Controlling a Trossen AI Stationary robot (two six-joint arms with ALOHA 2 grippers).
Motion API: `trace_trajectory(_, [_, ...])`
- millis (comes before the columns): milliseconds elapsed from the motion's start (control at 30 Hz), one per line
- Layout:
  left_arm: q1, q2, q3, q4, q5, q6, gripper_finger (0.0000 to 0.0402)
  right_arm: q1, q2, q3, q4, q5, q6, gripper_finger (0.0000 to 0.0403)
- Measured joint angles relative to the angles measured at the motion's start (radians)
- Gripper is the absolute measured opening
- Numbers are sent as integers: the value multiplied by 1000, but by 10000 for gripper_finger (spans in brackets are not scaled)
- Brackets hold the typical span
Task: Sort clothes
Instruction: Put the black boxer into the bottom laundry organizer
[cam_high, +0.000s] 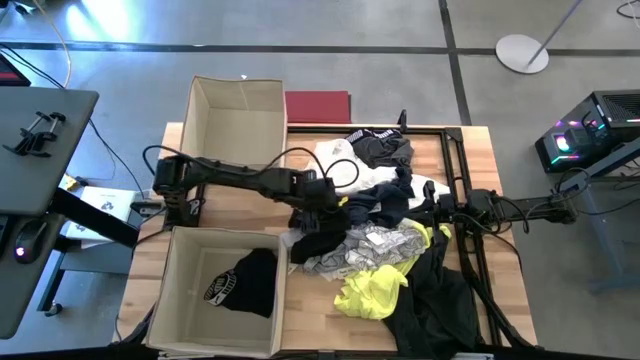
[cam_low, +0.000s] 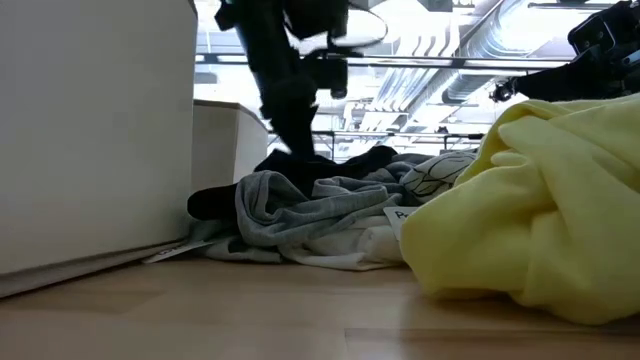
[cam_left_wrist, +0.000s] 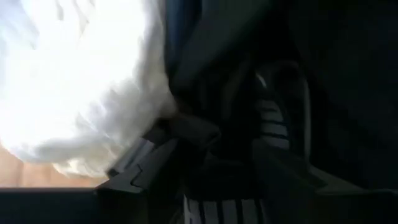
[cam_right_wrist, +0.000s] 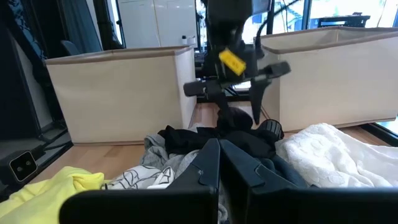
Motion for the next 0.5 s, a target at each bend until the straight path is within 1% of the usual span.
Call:
trace_trajectory(67, [-1,16,0,-17,19,-2,169,0,0,0,0,0,0,0])
trace_trajectory(133, [-1,29,0,-21,21,20,139,0,0,0,0,0,0,0])
trace_trajectory(200, [2,42,0,-25,22,37,101,0,0,0,0,0,0,0])
trace_trajectory(300, [4,42,1,-39,21,58,29,0,0,0,0,0,0,0])
trace_trajectory(333, [4,38,11,-57,17,64,15,0,0,0,0,0,0,0])
trace_trajectory(400, [1,29,45,-112,-16,66,11,0,0,0,0,0,0,0])
trace_trajectory(500, [-19,13,148,-182,-101,69,5,0,1,0,0,0,0,0])
